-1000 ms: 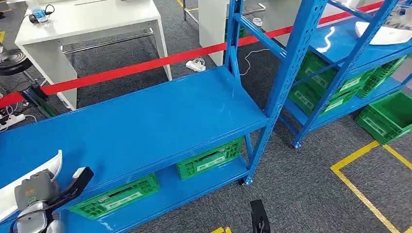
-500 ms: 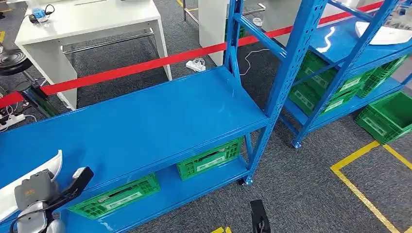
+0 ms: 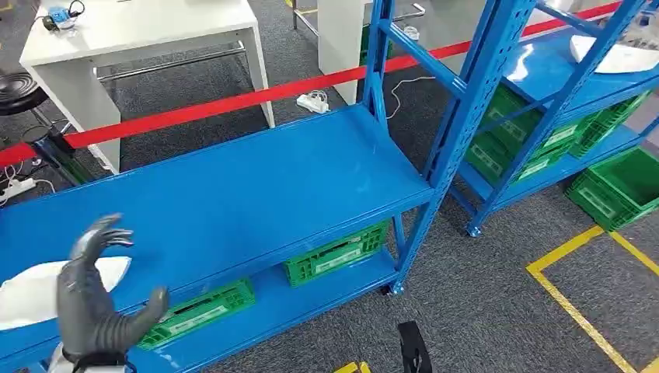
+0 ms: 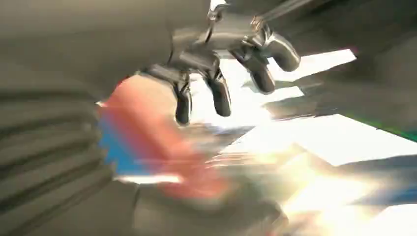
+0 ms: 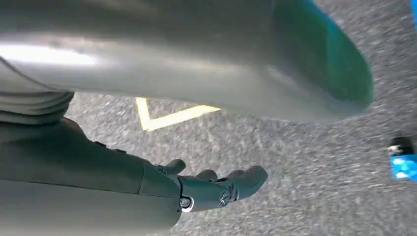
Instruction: Take the parts from the cabinet and place them on the table.
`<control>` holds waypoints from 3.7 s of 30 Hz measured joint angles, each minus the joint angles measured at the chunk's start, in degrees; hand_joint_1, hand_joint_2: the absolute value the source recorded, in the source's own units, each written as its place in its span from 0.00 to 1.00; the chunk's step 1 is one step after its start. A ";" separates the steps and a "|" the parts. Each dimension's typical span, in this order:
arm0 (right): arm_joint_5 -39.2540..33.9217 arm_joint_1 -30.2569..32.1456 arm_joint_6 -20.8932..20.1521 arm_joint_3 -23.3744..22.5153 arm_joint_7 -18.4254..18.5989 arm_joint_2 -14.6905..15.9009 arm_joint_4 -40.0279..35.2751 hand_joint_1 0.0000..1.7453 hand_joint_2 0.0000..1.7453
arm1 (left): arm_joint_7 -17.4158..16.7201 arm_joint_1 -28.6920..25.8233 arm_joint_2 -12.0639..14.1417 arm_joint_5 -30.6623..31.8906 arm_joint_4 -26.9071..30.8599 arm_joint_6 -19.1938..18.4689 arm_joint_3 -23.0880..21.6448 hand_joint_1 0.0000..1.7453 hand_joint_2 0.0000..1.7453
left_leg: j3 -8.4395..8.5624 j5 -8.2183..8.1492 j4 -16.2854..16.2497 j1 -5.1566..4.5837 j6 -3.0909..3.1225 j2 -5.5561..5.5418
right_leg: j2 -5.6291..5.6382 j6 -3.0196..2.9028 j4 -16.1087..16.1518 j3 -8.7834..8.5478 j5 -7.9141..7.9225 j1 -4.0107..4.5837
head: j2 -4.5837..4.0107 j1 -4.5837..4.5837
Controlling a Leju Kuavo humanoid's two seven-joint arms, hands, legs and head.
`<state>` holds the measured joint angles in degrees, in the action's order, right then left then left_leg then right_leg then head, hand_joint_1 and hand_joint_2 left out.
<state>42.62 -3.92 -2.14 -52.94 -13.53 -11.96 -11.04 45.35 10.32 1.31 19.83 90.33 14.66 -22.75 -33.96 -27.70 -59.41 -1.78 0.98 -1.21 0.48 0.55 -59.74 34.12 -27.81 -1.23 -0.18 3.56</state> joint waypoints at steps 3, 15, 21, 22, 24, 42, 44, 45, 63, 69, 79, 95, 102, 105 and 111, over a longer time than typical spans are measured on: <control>0.07 0.19 -0.07 0.00 0.04 -0.07 0.00 0.00 0.00 | -3.98 -2.24 -0.20 1.39 8.02 -1.00 -0.06 0.00 0.00 | 1.22 0.54 1.36 0.55 1.16 0.21 | -0.07 0.98 0.22 -0.63 -0.36 0.18 | 0.00 -0.02; 0.68 -0.10 -0.04 0.00 0.19 0.22 0.00 0.00 0.00 | -5.14 -3.28 0.50 3.73 16.59 1.97 -2.88 0.00 0.00 | -0.51 1.61 -0.20 0.58 -0.09 0.13 | -0.01 -0.10 -1.27 -1.97 -1.37 0.66 | 0.00 0.81; 1.11 -0.14 -0.22 0.00 0.24 0.20 0.00 0.00 0.00 | -5.14 -3.69 1.33 5.19 17.41 3.85 -3.01 0.00 0.00 | -3.62 -3.58 -6.45 1.18 -2.53 0.40 | -0.41 -2.27 0.12 -0.49 -0.19 0.17 | 0.00 0.48; 1.16 -0.09 -0.26 0.00 0.24 0.20 0.02 0.00 0.00 | -5.14 -3.96 1.42 5.73 17.38 4.02 -3.01 0.00 0.00 | -5.13 -6.13 -10.82 1.42 -2.90 0.45 | -0.50 -2.25 0.11 0.03 0.21 0.20 | 0.00 0.53; 1.29 -0.05 -0.39 0.00 0.31 0.20 0.02 0.00 0.00 | -5.16 -4.54 1.53 6.40 17.12 4.09 -3.01 0.00 0.00 | -6.65 -8.27 -16.65 1.70 -3.35 0.58 | -0.74 -2.17 0.04 1.06 0.93 0.20 | 0.00 0.48; 1.90 -0.06 -0.70 0.00 0.48 0.17 0.02 0.00 0.00 | -5.77 -5.29 -0.50 16.56 9.82 4.55 1.05 0.00 0.00 | 4.65 -2.27 1.57 1.17 -0.89 1.02 | -0.76 -0.10 1.54 2.01 4.36 0.22 | 0.00 0.35; 1.77 -0.07 -0.68 0.00 0.48 0.17 0.02 0.00 0.00 | -5.99 -5.24 -0.66 16.83 9.23 4.53 1.38 0.00 0.00 | 4.65 -2.33 1.56 1.13 -0.81 1.03 | -0.76 -0.06 1.56 2.02 4.34 0.22 | 0.00 0.33; 1.75 -0.07 -0.68 0.00 0.48 0.17 0.02 0.00 0.00 | -6.03 -5.21 -0.79 16.87 8.86 4.48 1.55 0.00 0.00 | 4.64 -2.34 1.56 1.12 -0.80 1.03 | -0.77 0.01 1.56 2.02 4.30 0.21 | 0.00 0.35; 2.99 -0.11 -0.85 0.00 0.50 -0.09 0.02 0.00 0.00 | -16.00 -2.48 -0.83 39.35 -2.43 15.44 5.23 0.00 1.00 | 4.63 -2.39 1.63 1.16 -0.88 1.03 | -0.78 0.28 1.48 2.16 4.11 0.23 | 0.00 0.33; 3.04 -0.11 -0.87 0.00 0.50 -0.22 0.02 0.00 0.00 | -18.21 0.14 -0.72 44.26 -9.64 17.31 5.71 0.00 1.00 | 4.63 -2.38 1.63 1.16 -0.89 1.03 | -0.76 0.27 1.45 2.17 4.12 0.23 | 0.00 0.33; 2.32 -0.16 -0.66 -0.11 1.03 -0.42 0.02 0.00 0.00 | -19.89 7.42 -0.44 47.60 -24.42 20.37 5.84 0.00 1.00 | 4.60 -2.38 1.63 1.15 -0.89 1.02 | -0.79 0.27 1.44 2.19 4.12 0.23 | 0.00 0.33; 2.08 -0.18 -0.55 -0.68 0.72 -0.57 0.02 0.00 0.00 | -15.87 16.05 -0.87 42.05 -42.23 20.59 5.82 0.00 1.00 | 4.57 -2.37 1.63 1.15 -0.90 1.04 | -0.77 0.27 1.42 2.27 4.12 0.23 | 0.00 0.33; 1.77 -0.25 -0.48 -1.42 0.26 -0.57 0.02 0.00 0.00 | -15.41 21.49 -3.28 40.52 -55.15 19.11 5.71 0.00 1.00 | 4.62 -2.36 1.63 1.15 -0.91 1.05 | -0.72 0.26 1.41 2.28 4.14 0.23 | 0.00 0.33; 1.75 -0.27 -0.39 -1.53 0.24 -0.57 0.02 0.00 0.00 | -18.74 23.04 -4.09 42.05 -58.99 17.75 4.98 0.00 1.00 | 4.59 -2.36 1.63 1.15 -0.91 1.04 | -0.72 0.26 1.40 2.29 4.13 0.23 | 0.00 0.33; 1.62 -0.27 -0.26 -2.01 0.22 -0.57 0.02 0.00 0.00 | -23.45 24.57 -4.17 44.47 -64.14 15.63 3.87 0.00 1.00 | 4.56 -2.37 1.63 1.15 -0.91 1.05 | -0.69 0.26 1.40 2.30 4.13 0.23 | 0.00 0.33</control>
<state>44.24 -4.19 -2.40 -54.95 -13.31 -12.52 -11.02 21.90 34.89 -2.86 64.30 26.19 30.30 -18.88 -29.41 -30.07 -57.78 -0.62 0.07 -0.16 -0.21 0.81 -58.34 36.42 -23.68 -1.00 -0.18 3.89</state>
